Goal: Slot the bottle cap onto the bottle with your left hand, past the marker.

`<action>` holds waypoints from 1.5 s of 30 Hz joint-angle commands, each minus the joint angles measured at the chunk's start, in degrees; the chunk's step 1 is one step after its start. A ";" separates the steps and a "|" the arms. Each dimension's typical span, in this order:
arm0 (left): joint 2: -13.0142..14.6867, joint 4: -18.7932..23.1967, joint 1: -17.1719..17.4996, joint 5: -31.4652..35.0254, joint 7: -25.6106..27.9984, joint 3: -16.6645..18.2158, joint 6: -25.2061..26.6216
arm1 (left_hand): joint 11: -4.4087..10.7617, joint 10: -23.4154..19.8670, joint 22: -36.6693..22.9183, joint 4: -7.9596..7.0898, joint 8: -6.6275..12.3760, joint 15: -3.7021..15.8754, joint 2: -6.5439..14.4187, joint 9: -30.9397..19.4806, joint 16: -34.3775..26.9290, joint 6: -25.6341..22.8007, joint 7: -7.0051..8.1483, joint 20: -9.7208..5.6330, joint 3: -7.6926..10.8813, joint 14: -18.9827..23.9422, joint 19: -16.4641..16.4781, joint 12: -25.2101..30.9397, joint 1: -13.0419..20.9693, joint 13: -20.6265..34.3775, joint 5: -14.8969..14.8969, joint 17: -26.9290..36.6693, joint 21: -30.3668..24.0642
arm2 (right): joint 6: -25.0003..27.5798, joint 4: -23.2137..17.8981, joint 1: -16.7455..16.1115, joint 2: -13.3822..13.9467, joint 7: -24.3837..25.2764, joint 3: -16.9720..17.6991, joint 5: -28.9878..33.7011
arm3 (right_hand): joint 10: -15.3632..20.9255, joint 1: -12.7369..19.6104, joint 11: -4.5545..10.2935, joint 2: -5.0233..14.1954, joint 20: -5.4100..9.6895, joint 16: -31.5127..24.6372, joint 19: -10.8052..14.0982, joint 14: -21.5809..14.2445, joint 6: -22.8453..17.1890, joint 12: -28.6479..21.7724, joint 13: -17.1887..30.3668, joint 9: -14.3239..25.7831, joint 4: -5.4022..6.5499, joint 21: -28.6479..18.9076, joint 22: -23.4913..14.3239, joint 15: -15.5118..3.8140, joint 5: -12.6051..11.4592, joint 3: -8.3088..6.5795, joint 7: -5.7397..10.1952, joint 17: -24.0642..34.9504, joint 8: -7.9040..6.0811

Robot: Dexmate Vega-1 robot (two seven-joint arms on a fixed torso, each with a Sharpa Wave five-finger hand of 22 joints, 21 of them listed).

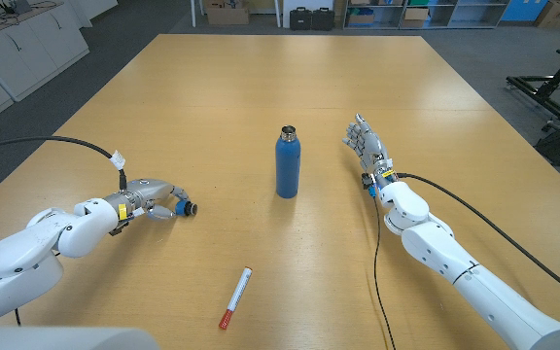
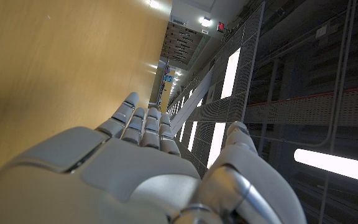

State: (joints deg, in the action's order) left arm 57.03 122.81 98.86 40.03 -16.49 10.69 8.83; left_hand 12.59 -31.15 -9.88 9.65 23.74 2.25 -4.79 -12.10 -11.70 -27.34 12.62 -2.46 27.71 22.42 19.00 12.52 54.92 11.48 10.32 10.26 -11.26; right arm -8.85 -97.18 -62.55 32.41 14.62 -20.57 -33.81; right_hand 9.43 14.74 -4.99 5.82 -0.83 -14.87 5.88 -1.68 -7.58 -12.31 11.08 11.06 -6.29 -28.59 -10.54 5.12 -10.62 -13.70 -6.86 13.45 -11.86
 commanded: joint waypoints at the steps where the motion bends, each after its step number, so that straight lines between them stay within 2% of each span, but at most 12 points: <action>1: 1.77 -0.09 -0.12 -1.45 -0.18 -0.90 1.53 | 0.06 0.95 -0.07 -0.32 -0.49 9.27 -1.06 0.04 0.56 0.90 -0.13 -2.09 -0.52 0.44 0.47 -0.86 -1.19 0.01 -0.20 0.21 0.00 | 0.04 -0.23 -0.24 0.18 -0.06 0.03 0.03 | 0.17 0.02 -0.10 0.10 -0.07 -0.31 0.38 -0.41 -0.15 -0.13 0.18 0.20 -0.04 0.05 -0.08 0.04 -0.54 0.07 0.50 0.22 0.16; 11: 3.07 0.23 -0.37 -3.35 -1.38 -1.23 2.94 | -0.04 4.27 -0.13 -1.50 -2.04 9.17 -2.14 0.18 1.11 4.00 -0.21 -0.33 -2.41 -1.23 -0.37 -1.79 -5.70 0.06 -0.40 0.34 0.31 | 0.05 0.01 -0.24 0.13 -0.30 0.04 -0.23 | 0.31 0.00 -0.05 0.09 -0.09 -0.31 0.37 -0.43 -0.20 -0.18 0.18 0.21 -0.03 0.14 -0.09 0.00 -0.54 0.10 0.57 0.23 0.15; 18: 3.33 -0.42 -0.88 -5.14 -0.05 -1.93 2.10 | -0.03 4.07 -0.13 -2.00 -1.75 9.14 -1.85 0.16 0.77 2.87 -0.34 0.45 -2.91 -0.99 -0.45 -1.47 -7.67 0.15 -0.38 0.38 0.28 | 0.16 -0.33 -0.48 0.35 -0.29 0.21 -0.39 | 0.36 -0.02 0.02 0.09 -0.09 -0.31 0.41 -0.44 -0.22 -0.19 0.19 0.21 -0.02 0.21 -0.09 0.06 -0.54 0.12 0.52 0.25 0.15; 25: 4.32 -0.48 -1.49 -5.88 0.54 -3.00 2.29 | -0.04 3.57 -0.13 -2.01 -1.56 9.14 -1.77 0.16 0.62 2.28 -0.28 0.71 -3.00 -0.72 -0.23 -1.25 -8.11 0.18 -0.36 0.37 0.19 | 0.14 -0.95 -1.06 0.63 0.01 0.61 -0.57 | 0.38 -0.03 -0.06 0.09 -0.11 -0.32 0.39 -0.47 -0.17 -0.19 0.19 0.21 -0.02 0.28 -0.09 0.01 -0.54 0.14 0.57 0.26 0.18; 34: 4.99 -0.41 -1.41 -6.86 1.75 -3.22 2.34 | -0.03 -0.57 -0.09 -0.98 -0.19 9.46 -0.89 0.18 0.33 -1.87 -0.17 0.56 -2.32 0.56 0.22 -0.40 -8.54 0.27 -0.19 0.23 0.13 | -0.41 -0.92 -1.64 0.71 -0.17 0.84 -0.72 | 0.41 -0.04 -0.08 0.08 -0.16 -0.28 0.42 -0.39 -0.20 -0.19 0.19 0.21 -0.02 0.34 -0.10 0.01 -0.54 0.15 0.58 0.26 0.17; 39: 5.01 -0.26 -1.22 -6.86 2.72 -3.51 2.90 | 0.09 -5.66 0.00 -0.11 1.20 9.69 1.02 0.19 0.06 -6.00 -0.23 -0.56 -0.46 2.71 0.98 0.33 -6.78 0.30 -0.04 0.16 0.10 | -0.45 -0.84 -1.74 0.72 -0.16 0.81 -0.67 | 0.46 -0.05 -0.03 0.07 -0.17 -0.26 0.33 -0.38 -0.21 -0.20 0.19 0.22 -0.02 0.45 -0.10 0.02 -0.53 0.17 0.55 0.27 0.18; 45: 5.30 0.10 -0.77 -6.90 3.13 -3.47 3.95 | 0.14 -9.27 0.04 0.09 2.14 9.92 2.38 0.21 0.12 -9.13 -0.24 -0.71 1.04 4.33 1.41 0.51 -5.41 0.28 0.13 0.14 0.15 | -0.50 -0.76 -1.73 0.58 -0.19 0.75 -0.75 | 0.50 -0.06 -0.07 0.07 -0.17 -0.27 0.39 -0.40 -0.25 -0.21 0.19 0.22 -0.01 0.48 -0.10 0.07 -0.53 0.18 0.50 0.28 0.17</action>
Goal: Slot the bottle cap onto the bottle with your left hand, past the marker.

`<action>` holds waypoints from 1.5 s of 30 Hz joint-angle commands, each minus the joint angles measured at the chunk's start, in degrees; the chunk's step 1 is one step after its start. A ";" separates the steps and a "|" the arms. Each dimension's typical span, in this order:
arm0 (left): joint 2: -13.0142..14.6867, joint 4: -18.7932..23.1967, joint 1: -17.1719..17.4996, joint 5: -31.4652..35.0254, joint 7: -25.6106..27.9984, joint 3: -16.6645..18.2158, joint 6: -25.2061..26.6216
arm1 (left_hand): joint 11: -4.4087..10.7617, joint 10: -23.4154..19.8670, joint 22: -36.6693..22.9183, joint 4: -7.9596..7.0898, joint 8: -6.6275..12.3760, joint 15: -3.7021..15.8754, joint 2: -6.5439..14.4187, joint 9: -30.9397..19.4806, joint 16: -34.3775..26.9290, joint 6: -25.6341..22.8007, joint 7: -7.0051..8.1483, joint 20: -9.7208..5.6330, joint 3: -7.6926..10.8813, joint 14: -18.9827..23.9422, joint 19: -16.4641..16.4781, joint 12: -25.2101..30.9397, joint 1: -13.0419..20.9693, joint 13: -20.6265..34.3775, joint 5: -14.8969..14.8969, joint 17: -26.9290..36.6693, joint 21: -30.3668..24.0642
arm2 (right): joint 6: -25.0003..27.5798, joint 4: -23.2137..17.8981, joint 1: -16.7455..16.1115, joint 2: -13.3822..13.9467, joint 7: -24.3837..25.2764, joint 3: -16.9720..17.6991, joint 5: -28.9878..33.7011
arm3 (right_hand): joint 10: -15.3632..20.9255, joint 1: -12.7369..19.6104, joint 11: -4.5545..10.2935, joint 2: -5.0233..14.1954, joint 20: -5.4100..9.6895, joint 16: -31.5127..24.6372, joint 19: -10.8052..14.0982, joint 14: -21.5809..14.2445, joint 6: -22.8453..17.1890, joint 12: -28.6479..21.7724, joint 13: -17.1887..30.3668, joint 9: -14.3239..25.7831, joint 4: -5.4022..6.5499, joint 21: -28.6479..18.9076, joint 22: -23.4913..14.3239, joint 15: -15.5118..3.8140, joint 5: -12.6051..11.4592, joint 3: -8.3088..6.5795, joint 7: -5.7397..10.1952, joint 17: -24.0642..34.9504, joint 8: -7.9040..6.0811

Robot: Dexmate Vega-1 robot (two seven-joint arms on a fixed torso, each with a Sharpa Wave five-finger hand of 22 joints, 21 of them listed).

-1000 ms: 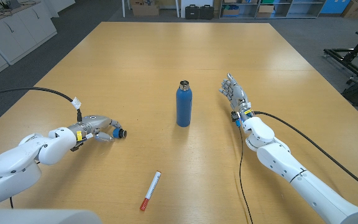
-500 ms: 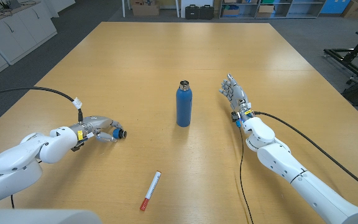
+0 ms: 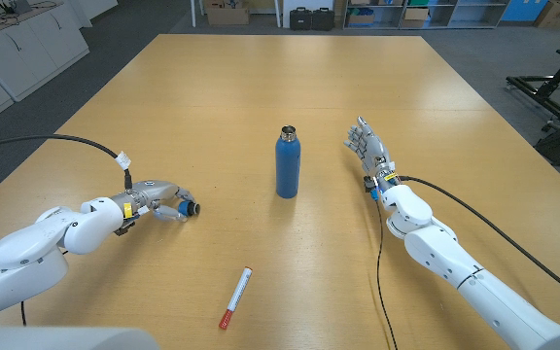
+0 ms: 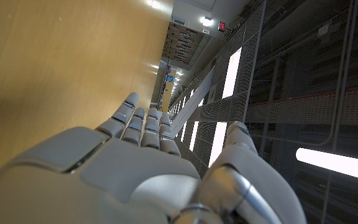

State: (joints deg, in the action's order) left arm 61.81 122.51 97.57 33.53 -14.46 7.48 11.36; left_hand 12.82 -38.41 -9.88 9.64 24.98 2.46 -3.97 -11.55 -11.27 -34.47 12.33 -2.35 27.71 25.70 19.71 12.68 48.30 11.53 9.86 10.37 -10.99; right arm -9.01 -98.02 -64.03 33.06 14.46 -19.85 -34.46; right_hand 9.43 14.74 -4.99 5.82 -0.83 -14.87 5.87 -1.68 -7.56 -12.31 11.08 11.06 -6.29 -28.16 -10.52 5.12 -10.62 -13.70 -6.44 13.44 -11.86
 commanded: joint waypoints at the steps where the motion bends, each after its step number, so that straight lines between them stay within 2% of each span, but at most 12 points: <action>1: 0.57 0.45 0.59 -0.41 1.19 -0.22 1.54 | -0.09 -2.18 0.04 0.09 0.95 9.68 1.65 -0.34 -0.32 -2.20 0.04 -0.92 1.14 1.20 0.81 0.32 1.28 0.23 0.60 0.03 -0.14 | -0.39 0.11 -0.23 -0.06 -0.06 0.01 -0.04 | 0.50 -0.06 -0.10 0.07 -0.16 -0.26 0.39 -0.39 -0.25 -0.21 0.20 0.22 -0.01 0.05 -0.11 0.06 -0.53 0.18 0.11 0.29 0.18; 7: 0.63 1.78 2.11 0.94 2.38 1.23 2.32 | -0.06 -4.43 0.07 0.09 1.50 9.78 2.29 -0.26 -0.28 -4.27 -0.03 -1.41 1.98 2.30 1.30 0.31 1.92 0.21 0.70 0.05 -0.17 | -0.86 0.23 -0.29 -0.22 -0.07 0.01 0.10 | 0.54 -0.06 -0.07 0.07 -0.18 -0.28 0.42 -0.44 -0.32 -0.21 0.20 0.22 -0.02 0.10 -0.11 0.06 -0.53 0.19 0.08 0.30 0.16; 12: 0.78 3.35 3.27 4.10 3.56 2.09 3.19 | -0.07 -4.66 0.08 0.11 1.55 9.76 2.32 -0.24 -0.27 -4.50 -0.01 -1.48 2.08 2.46 1.34 0.29 2.00 0.20 0.71 0.05 -0.16 | -1.21 0.28 -0.43 -0.37 -0.09 0.11 -0.01 | 0.51 -0.07 -0.06 0.07 -0.17 -0.28 0.43 -0.44 -0.35 -0.20 0.20 0.22 -0.01 0.13 -0.11 0.05 -0.53 0.20 0.09 0.30 0.15; 22: -0.79 6.17 4.70 8.94 5.19 4.94 2.82 | -0.08 -5.33 0.08 0.16 1.65 9.74 2.33 -0.22 -0.27 -4.98 0.04 -1.96 2.31 2.96 1.54 0.23 2.18 0.20 0.73 0.06 -0.17 | -2.09 0.39 -0.99 -0.39 -0.23 0.42 -0.08 | 0.47 -0.08 -0.01 0.09 -0.15 -0.29 0.50 -0.49 -0.41 -0.17 0.20 0.22 0.00 0.20 -0.12 0.07 -0.53 0.21 -0.03 0.32 0.14; 31: -1.72 9.42 4.15 14.41 3.76 6.84 2.50 | -0.08 -5.54 0.08 0.20 1.67 9.80 2.35 -0.23 -0.26 -5.11 0.08 -2.20 2.45 3.19 1.55 0.17 2.33 0.19 0.75 0.07 -0.14 | -2.83 0.51 -1.57 -0.30 -0.48 0.77 -0.27 | 0.53 -0.09 0.08 0.10 -0.15 -0.30 0.57 -0.53 -0.55 -0.18 0.20 0.23 0.00 0.27 -0.12 -0.02 -0.54 0.23 -0.15 0.33 0.10; 36: -3.15 10.98 3.78 17.14 3.37 7.95 1.69 | -0.07 -5.75 0.08 0.28 1.70 9.79 2.22 -0.24 -0.18 -5.25 0.08 -2.41 2.51 3.25 1.55 0.13 2.44 0.19 0.74 0.05 -0.11 | -3.46 0.87 -1.96 -0.38 -0.74 1.02 -0.56 | 0.57 -0.10 0.15 0.11 -0.13 -0.31 0.56 -0.56 -0.54 -0.19 0.20 0.23 0.01 0.33 -0.13 -0.05 -0.54 0.24 -0.17 0.34 0.11; 45: -4.59 12.22 1.71 23.18 3.31 7.28 0.38 | -0.06 -6.09 0.09 0.31 1.74 9.90 2.27 -0.25 -0.21 -5.38 0.08 -2.56 2.71 3.58 1.67 0.09 2.66 0.20 0.74 0.08 -0.12 | -4.32 0.84 -2.68 -0.27 -0.85 1.55 -0.77 | 0.62 -0.10 0.11 0.13 -0.14 -0.29 0.62 -0.54 -0.55 -0.19 0.21 0.23 0.01 0.41 -0.13 -0.05 -0.55 0.25 -0.21 0.35 0.13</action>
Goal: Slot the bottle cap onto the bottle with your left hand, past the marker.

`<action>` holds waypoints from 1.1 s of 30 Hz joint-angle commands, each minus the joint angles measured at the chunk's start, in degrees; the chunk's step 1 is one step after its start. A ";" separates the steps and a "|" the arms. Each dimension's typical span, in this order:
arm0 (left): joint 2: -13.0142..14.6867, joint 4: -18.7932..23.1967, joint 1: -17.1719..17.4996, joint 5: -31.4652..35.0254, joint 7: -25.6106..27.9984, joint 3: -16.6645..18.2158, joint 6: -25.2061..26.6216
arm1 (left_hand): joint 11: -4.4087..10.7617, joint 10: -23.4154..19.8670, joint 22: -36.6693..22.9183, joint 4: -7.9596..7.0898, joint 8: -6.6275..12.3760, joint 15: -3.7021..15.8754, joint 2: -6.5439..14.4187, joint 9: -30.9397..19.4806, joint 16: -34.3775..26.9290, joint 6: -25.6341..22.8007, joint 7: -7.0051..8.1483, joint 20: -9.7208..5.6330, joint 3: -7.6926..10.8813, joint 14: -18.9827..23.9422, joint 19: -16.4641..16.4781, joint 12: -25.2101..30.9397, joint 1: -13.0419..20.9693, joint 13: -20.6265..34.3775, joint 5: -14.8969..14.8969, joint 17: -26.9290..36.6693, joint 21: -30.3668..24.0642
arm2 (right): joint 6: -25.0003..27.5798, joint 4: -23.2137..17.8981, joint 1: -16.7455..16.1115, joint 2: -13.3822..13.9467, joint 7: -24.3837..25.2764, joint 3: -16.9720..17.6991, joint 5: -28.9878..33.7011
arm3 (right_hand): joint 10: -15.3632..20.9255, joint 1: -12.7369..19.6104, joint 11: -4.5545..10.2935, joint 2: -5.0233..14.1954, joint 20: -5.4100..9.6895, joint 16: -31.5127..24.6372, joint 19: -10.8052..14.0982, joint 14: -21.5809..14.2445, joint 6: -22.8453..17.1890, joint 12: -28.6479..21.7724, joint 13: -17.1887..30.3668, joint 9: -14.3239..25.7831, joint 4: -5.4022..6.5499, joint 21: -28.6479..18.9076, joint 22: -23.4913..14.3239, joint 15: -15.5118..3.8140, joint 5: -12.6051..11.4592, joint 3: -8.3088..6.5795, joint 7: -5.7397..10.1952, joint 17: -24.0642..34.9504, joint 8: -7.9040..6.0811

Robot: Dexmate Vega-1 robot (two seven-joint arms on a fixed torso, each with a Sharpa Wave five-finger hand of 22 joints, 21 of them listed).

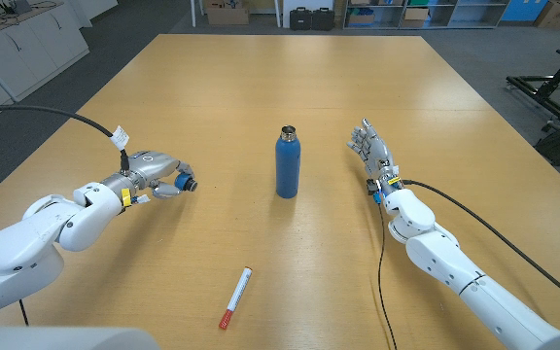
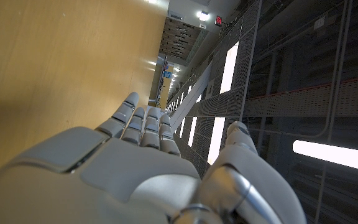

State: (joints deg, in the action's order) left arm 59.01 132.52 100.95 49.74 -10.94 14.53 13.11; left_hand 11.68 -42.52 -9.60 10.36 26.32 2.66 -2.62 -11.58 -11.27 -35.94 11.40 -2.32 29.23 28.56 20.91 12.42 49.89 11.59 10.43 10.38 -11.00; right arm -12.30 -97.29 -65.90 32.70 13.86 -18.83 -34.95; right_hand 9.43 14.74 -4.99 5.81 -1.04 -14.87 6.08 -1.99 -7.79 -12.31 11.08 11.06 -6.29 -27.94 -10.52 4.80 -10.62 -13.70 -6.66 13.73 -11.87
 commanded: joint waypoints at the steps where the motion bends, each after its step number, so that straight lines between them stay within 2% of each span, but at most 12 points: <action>1: -1.80 2.39 -1.87 8.37 0.09 -0.03 -1.39 | 1.08 -2.01 -0.19 -0.40 0.40 9.71 0.91 -0.22 -0.20 -3.92 1.00 -2.60 1.20 0.72 0.49 0.35 1.10 0.15 0.16 0.07 -0.12 | -1.11 0.05 -0.93 0.12 -0.25 0.60 -0.30 | 0.59 -0.10 0.15 0.13 0.05 -0.29 0.43 -0.22 -0.33 -0.18 0.21 0.23 0.01 0.20 -0.14 0.28 -0.55 0.25 0.01 0.06 0.13; 23: -4.83 3.73 -5.93 20.21 5.80 -1.63 -5.84 | 1.10 -2.94 -0.18 -0.33 0.65 9.85 0.89 -0.29 -0.14 -4.62 0.95 -3.27 1.61 1.36 0.93 0.30 1.62 0.17 0.08 0.10 -0.16 | -1.93 -0.22 -2.05 -0.10 -0.12 1.05 -0.62 | 0.61 -0.09 0.19 0.16 0.11 -0.24 0.51 -0.16 -0.35 -0.16 0.21 0.23 0.00 0.43 -0.15 0.23 -0.56 0.28 -0.01 0.09 0.16; 33: -5.46 2.23 -6.48 26.20 15.03 -2.05 -8.23 | 1.12 -4.01 -0.17 -0.34 0.99 9.98 0.82 -0.37 -0.14 -5.45 0.90 -3.97 2.01 2.35 1.61 0.24 2.08 0.20 -0.04 0.16 -0.24 | -2.23 -0.26 -2.62 -0.12 0.08 1.13 -0.49 | 0.60 -0.08 0.10 0.16 0.08 -0.25 0.53 -0.23 -0.31 -0.14 0.21 0.23 0.00 0.53 -0.15 0.25 -0.56 0.29 0.02 0.09 0.19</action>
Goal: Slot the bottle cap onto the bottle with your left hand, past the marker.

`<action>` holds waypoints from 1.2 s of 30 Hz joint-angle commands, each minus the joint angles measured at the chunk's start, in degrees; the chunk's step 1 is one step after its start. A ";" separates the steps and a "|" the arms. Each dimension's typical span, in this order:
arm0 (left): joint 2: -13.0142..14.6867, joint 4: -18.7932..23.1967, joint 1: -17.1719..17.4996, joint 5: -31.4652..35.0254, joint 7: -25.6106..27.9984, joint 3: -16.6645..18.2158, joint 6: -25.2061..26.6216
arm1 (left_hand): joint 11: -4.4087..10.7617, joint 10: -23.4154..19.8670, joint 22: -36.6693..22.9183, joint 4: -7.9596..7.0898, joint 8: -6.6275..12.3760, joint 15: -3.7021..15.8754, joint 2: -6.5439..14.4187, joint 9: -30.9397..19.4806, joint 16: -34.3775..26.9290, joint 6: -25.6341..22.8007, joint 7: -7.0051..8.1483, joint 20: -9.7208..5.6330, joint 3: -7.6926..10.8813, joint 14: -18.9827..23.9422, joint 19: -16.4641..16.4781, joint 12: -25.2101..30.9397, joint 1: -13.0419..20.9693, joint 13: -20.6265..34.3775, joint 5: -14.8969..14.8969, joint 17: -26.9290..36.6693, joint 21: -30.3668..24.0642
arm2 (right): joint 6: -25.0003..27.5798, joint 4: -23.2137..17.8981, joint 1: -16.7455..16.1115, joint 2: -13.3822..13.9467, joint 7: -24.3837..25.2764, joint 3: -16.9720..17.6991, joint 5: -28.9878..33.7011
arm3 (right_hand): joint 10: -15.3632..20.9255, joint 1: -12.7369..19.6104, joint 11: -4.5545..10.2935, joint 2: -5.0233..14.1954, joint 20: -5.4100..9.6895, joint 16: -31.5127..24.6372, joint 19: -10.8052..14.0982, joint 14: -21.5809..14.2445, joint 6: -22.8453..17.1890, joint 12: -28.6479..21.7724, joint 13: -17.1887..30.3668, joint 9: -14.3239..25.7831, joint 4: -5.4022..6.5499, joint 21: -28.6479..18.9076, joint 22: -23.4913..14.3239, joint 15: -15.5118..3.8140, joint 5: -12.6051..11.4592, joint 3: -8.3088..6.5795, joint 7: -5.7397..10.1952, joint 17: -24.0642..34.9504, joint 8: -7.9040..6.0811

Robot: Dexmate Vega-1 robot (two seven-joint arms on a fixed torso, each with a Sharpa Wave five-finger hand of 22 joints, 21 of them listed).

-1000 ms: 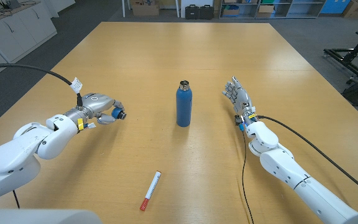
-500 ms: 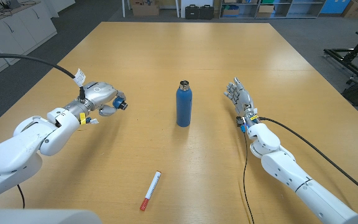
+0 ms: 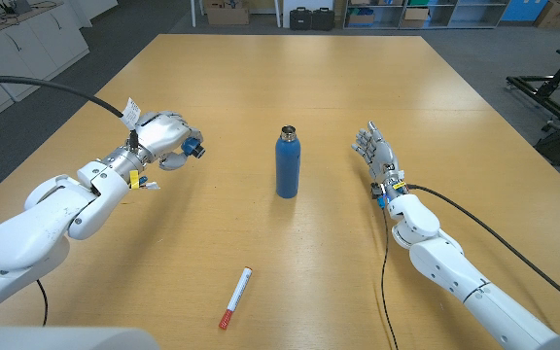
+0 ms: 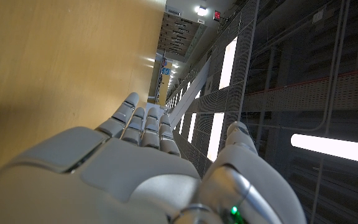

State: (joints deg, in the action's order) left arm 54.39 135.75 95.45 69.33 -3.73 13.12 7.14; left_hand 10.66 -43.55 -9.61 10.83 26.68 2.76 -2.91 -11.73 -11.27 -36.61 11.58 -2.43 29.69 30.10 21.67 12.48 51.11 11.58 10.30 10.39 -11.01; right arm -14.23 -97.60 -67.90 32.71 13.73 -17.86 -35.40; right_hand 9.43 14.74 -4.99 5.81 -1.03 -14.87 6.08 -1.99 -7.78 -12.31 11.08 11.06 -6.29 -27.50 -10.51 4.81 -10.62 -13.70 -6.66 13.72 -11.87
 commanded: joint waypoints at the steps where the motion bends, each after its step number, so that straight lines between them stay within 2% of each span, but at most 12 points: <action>1: -0.89 -1.03 -1.06 7.04 8.32 -0.72 -2.33 | 2.15 -3.00 -0.16 -0.80 0.65 9.88 1.11 -0.22 -0.14 -4.80 0.73 -3.88 1.55 0.84 0.87 0.18 0.87 0.21 0.08 0.16 -0.24 | -0.36 0.02 -0.68 -0.10 0.23 0.17 0.03 | 0.60 -0.08 0.12 0.16 0.08 -0.25 0.53 -0.23 -0.32 -0.14 0.21 0.23 0.00 0.10 -0.16 0.24 -0.56 0.29 -0.04 0.11 0.19; 14: -0.78 -1.63 -2.84 9.39 15.55 -0.47 -4.38 | 2.18 -4.79 -0.15 -0.91 1.28 10.00 1.38 -0.36 -0.18 -6.24 0.66 -4.52 2.11 2.10 1.51 0.27 1.30 0.29 -0.01 0.24 -0.23 | -0.84 0.18 -1.16 -0.52 0.33 0.31 -0.29 | 0.61 -0.08 0.06 0.18 0.12 -0.23 0.57 -0.24 -0.30 -0.13 0.21 0.23 0.00 0.24 -0.16 0.21 -0.57 0.31 -0.06 0.12 0.21; 20: -0.08 -1.47 -4.34 11.40 16.42 -1.38 -4.52 | 2.18 -4.97 -0.15 -0.90 1.36 10.00 1.36 -0.37 -0.17 -6.40 0.67 -4.64 2.17 2.26 1.61 0.26 1.36 0.29 -0.02 0.24 -0.23 | -1.28 0.57 -1.10 -0.66 0.13 0.23 -0.11 | 0.63 -0.08 0.08 0.19 0.13 -0.23 0.60 -0.25 -0.35 -0.13 0.21 0.23 0.00 0.28 -0.17 0.26 -0.57 0.31 -0.12 0.13 0.20; 29: 1.53 -1.18 -7.98 13.05 18.61 -3.52 -4.95 | 2.19 -5.16 -0.16 -0.90 1.46 9.98 1.28 -0.39 -0.11 -6.62 0.68 -4.71 2.24 2.46 1.60 0.20 1.40 0.29 -0.05 0.24 -0.17 | -2.01 0.84 -1.44 -1.02 0.17 0.35 -0.20 | 0.56 -0.07 0.08 0.20 0.12 -0.20 0.62 -0.20 -0.36 -0.09 0.22 0.24 0.00 0.36 -0.17 0.25 -0.57 0.32 -0.09 0.14 0.20; 36: 3.18 -0.22 -12.06 12.67 17.25 -5.72 -5.83 | 2.18 -5.32 -0.16 -0.91 1.52 9.97 1.24 -0.41 -0.07 -6.71 0.71 -4.75 2.31 2.65 1.60 0.14 1.42 0.29 -0.08 0.25 -0.12 | -2.92 1.04 -1.89 -1.35 0.20 0.64 -0.38 | 0.64 -0.08 0.14 0.21 0.14 -0.22 0.67 -0.25 -0.37 -0.12 0.22 0.24 0.00 0.40 -0.17 0.21 -0.57 0.33 -0.07 0.14 0.20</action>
State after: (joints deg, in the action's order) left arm 55.67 134.60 88.01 81.49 13.42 9.93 2.40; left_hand 9.33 -44.88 -9.62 11.31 27.75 2.97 -3.07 -11.83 -11.27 -36.78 11.60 -2.53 30.17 32.35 22.76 12.53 51.70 11.61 10.25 10.55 -11.04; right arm -16.05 -96.87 -69.27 31.80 13.94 -17.53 -35.60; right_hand 9.43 14.74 -4.99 5.81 -1.03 -14.87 6.08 -1.98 -7.78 -12.31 11.08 11.06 -6.13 -27.06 -10.51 4.81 -10.62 -13.54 -6.66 13.71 -11.87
